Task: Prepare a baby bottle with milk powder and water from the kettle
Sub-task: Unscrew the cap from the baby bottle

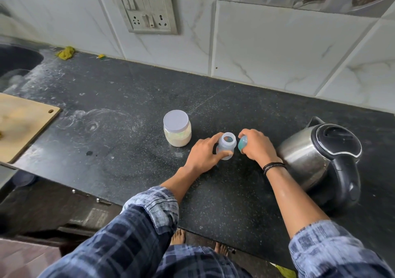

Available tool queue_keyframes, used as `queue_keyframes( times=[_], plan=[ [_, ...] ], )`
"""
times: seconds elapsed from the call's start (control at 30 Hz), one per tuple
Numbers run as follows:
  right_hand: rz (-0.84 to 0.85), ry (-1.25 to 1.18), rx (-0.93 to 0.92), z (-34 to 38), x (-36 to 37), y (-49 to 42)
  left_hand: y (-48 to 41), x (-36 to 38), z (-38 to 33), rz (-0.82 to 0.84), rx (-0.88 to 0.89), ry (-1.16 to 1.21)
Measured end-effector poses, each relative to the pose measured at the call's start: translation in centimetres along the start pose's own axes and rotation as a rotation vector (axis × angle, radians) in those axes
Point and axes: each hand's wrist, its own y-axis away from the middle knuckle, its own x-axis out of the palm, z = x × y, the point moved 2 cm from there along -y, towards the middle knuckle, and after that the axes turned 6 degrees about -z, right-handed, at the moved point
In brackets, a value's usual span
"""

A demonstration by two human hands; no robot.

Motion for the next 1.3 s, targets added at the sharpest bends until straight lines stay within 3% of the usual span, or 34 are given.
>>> queue_keyframes(
  times=[0.43,0.73,1.1,1.3],
  plan=[
    [0.010,-0.068,-0.015,0.0,-0.1,0.2,0.1,0.0,-0.3,0.041,-0.049,0.037],
    [-0.006,-0.115,-0.030,0.5,-2.1,1.5,0.7,-0.4,-0.6,0.077,-0.163,0.240],
    [-0.121,-0.212,-0.100,1.4,-4.3,4.0,4.1,-1.3,-0.6,-0.145,-0.258,0.298],
    [-0.284,-0.304,-0.200,3.6,-4.9,5.2,6.1,-2.8,-1.0,-0.382,-0.289,0.210]
  ],
)
